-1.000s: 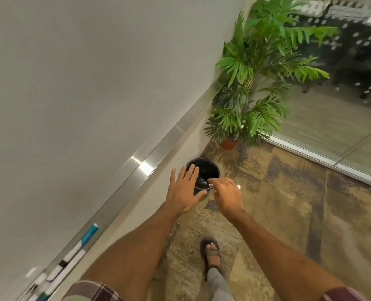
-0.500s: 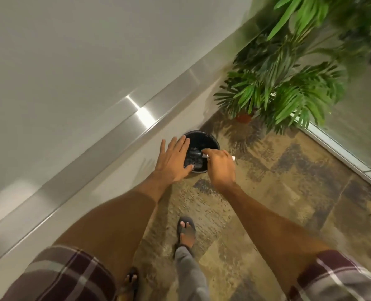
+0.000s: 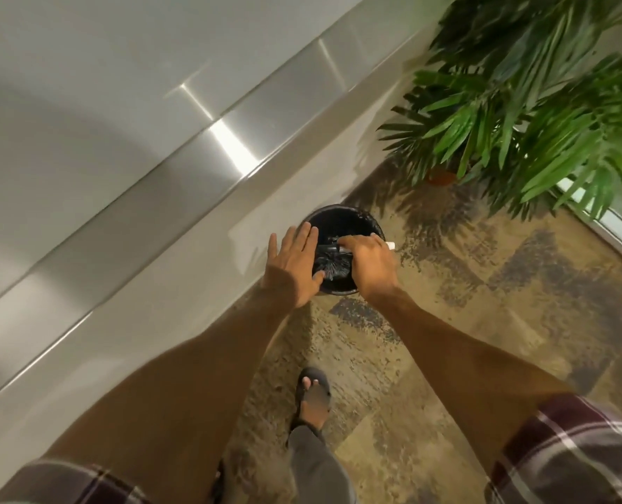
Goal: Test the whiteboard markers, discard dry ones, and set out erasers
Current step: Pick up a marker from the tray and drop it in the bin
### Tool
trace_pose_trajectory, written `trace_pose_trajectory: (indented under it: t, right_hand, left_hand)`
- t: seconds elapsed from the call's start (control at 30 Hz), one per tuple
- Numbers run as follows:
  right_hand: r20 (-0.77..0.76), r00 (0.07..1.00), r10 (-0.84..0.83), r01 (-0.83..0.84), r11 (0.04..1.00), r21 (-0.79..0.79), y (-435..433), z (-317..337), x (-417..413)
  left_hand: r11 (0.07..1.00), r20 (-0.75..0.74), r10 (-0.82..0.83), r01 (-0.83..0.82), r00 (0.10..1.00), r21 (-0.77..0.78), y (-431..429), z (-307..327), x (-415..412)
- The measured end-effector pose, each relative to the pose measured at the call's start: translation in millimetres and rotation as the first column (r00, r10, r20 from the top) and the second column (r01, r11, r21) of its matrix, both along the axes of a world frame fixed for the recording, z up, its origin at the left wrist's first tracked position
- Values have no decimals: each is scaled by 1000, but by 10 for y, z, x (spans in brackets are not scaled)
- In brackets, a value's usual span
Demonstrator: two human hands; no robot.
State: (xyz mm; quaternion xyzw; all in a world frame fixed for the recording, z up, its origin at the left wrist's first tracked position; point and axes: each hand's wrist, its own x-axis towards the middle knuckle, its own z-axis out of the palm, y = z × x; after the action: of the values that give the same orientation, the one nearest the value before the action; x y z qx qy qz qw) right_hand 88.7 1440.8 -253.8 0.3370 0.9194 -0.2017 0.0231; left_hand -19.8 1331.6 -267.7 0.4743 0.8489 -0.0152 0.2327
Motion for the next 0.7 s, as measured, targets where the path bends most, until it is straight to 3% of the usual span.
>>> trace_pose_trajectory:
  t: [0.17,0.27,0.47,0.6,0.7]
  right_hand:
    - [-27,998,-48,44,992,-115,168,-256,-52]
    - [3,999,-33,33,985,-172,230,-297,-14]
    - [10,999,-48,49,989,-143,116,-115,76]
    - [-20,999,-31,30,1000,-9,-54,147,144]
    - [-40,998,-45,45,999,9,-185,391,175]
  left_hand:
    - [992,-14,5,-3,1000,124,-20,-176,-47]
    - [992,-27,14,-11,1000,123,-62,-198,-55]
    - [998,-28,20,-19,999,53,-150,-39,32]
    - [1000,-6,27,-27,1000,16,-198,262,104]
    - [999,7,30,-30,1000,18,-289,573,140]
